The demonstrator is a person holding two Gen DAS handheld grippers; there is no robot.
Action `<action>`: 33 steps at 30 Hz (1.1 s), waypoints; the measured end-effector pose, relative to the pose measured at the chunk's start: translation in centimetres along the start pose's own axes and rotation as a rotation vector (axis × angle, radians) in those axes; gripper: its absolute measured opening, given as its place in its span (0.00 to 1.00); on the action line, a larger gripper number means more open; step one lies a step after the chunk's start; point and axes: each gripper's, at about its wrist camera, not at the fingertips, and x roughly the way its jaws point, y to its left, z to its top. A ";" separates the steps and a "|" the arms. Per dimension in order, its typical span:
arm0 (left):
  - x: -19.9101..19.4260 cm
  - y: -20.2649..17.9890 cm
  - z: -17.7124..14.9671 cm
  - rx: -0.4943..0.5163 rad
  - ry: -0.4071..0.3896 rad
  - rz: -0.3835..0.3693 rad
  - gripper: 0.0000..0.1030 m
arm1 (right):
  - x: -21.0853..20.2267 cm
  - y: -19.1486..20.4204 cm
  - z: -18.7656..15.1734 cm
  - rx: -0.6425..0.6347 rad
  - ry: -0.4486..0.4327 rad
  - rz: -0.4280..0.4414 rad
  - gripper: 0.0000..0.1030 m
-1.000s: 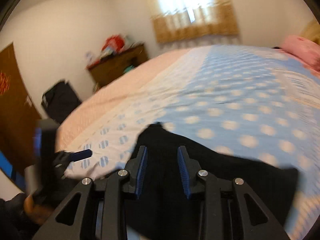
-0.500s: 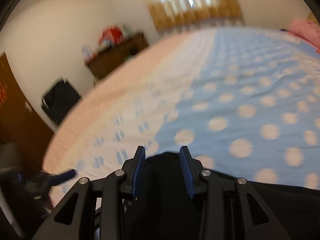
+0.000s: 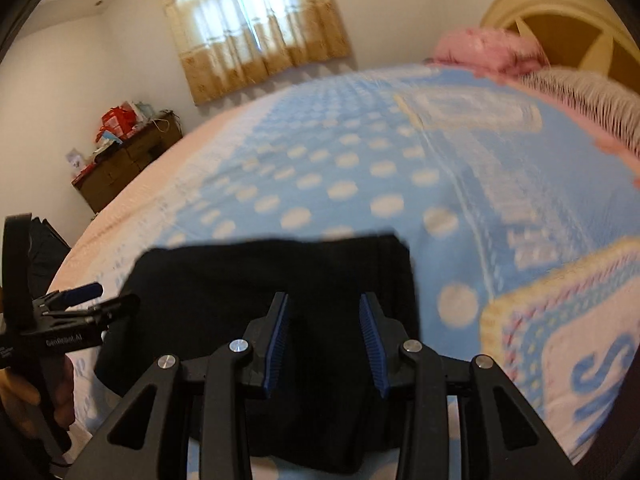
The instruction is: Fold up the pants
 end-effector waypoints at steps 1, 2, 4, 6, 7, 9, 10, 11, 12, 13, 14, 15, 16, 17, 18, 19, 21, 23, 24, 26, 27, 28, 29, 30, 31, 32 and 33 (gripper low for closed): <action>0.2 0.0 -0.1 -0.002 0.007 0.004 0.99 | 0.4 0.0 -0.2 0.000 -0.008 0.003 0.37; 0.4 0.2 -0.2 -0.011 0.012 -0.002 1.00 | 0.5 0.0 -0.4 -0.011 -0.030 -0.003 0.37; 0.7 0.7 -0.4 -0.039 0.018 -0.017 1.00 | 0.8 0.0 -0.5 -0.018 -0.039 -0.006 0.39; 0.9 1.2 -0.5 -0.075 0.040 -0.043 1.00 | 1.0 -0.1 -0.1 -0.019 -0.030 0.006 0.39; 0.7 1.3 -0.5 -0.086 0.046 -0.048 1.00 | 0.9 -0.2 0.1 -0.009 -0.022 0.015 0.39; -0.1 1.6 -0.6 -0.086 0.041 -0.052 1.00 | -0.4 -1.0 0.4 0.064 -0.044 0.050 0.39; -0.4 1.7 -0.7 -0.082 0.034 -0.050 1.00 | -1.4 -1.4 0.5 0.096 -0.078 0.059 0.39; -0.9 1.9 -0.8 -0.080 0.021 -0.047 1.00 | -2.4 -1.6 0.4 0.106 -0.110 0.058 0.39; -1.4 2.3 -0.9 -0.086 0.007 -0.051 1.00 | -3.3 -1.7 0.3 0.103 -0.130 0.048 0.39; -1.7 2.6 -1.0 -0.097 -0.003 -0.061 1.00 | -3.9 -1.8 0.2 0.103 -0.139 0.044 0.44; -1.9 2.9 -1.0 -0.115 -0.011 -0.078 1.00 | -4.5 -2.0 0.0 0.111 -0.143 0.043 0.49; -1.9 3.2 -0.9 -0.138 -0.014 -0.100 1.00 | -4.7 -2.2 -0.1 0.119 -0.144 0.040 0.62; -1.8 3.3 -1.0 -0.157 -0.009 -0.118 1.00 | -4.7 -2.4 -0.4 0.126 -0.145 0.031 0.67; -1.5 3.3 -1.0 -0.173 0.003 -0.132 1.00 | -4.6 -2.7 -0.6 0.130 -0.144 0.018 0.68; -1.1 3.1 -1.2 -0.187 0.024 -0.148 1.00 | -4.2 -2.8 -0.8 0.140 -0.130 0.010 0.68; -0.8 2.9 -1.3 -0.189 0.034 -0.154 1.00 | -3.9 -3.0 -1.0 0.152 -0.118 0.012 0.68; 0.0 2.3 -1.7 -0.186 0.062 -0.153 1.00 | -2.5 -3.3 -1.4 0.175 -0.076 0.032 0.68; 0.4 1.9 -2.1 -0.190 0.078 -0.155 1.00 | -0.9 -3.1 -2.1 0.160 -0.025 -0.006 0.68; 0.6 1.7 -2.3 -0.192 0.085 -0.158 1.00 | -0.3 -2.9 -2.5 0.149 -0.011 -0.020 0.68; 0.6 1.4 -2.3 -0.181 0.086 -0.144 1.00 | 0.1 -2.7 -3.2 0.157 -0.026 -0.023 0.68; 0.6 1.3 -2.3 -0.175 0.085 -0.139 1.00 | 0.1 -2.7 -3.4 0.168 -0.036 -0.027 0.68; 0.5 1.4 -2.3 -0.173 0.086 -0.137 1.00 | 0.1 -2.6 -3.4 0.172 -0.033 -0.029 0.68; 0.6 1.4 -2.3 -0.174 0.087 -0.135 1.00 | 0.2 -2.6 -3.4 0.178 -0.029 -0.029 0.69; 0.6 1.3 -2.4 -0.175 0.086 -0.132 1.00 | 0.3 -2.7 -3.4 0.184 -0.020 -0.023 0.71; 0.6 1.3 -2.4 -0.175 0.084 -0.131 1.00 | 0.3 -2.7 -3.4 0.190 -0.007 -0.015 0.72; 0.6 1.3 -2.4 -0.174 0.085 -0.132 1.00 | 0.4 -2.6 -3.4 0.193 0.000 -0.017 0.73; 0.7 1.2 -2.5 -0.173 0.084 -0.132 1.00 | 0.4 -2.5 -3.5 0.193 0.002 -0.025 0.73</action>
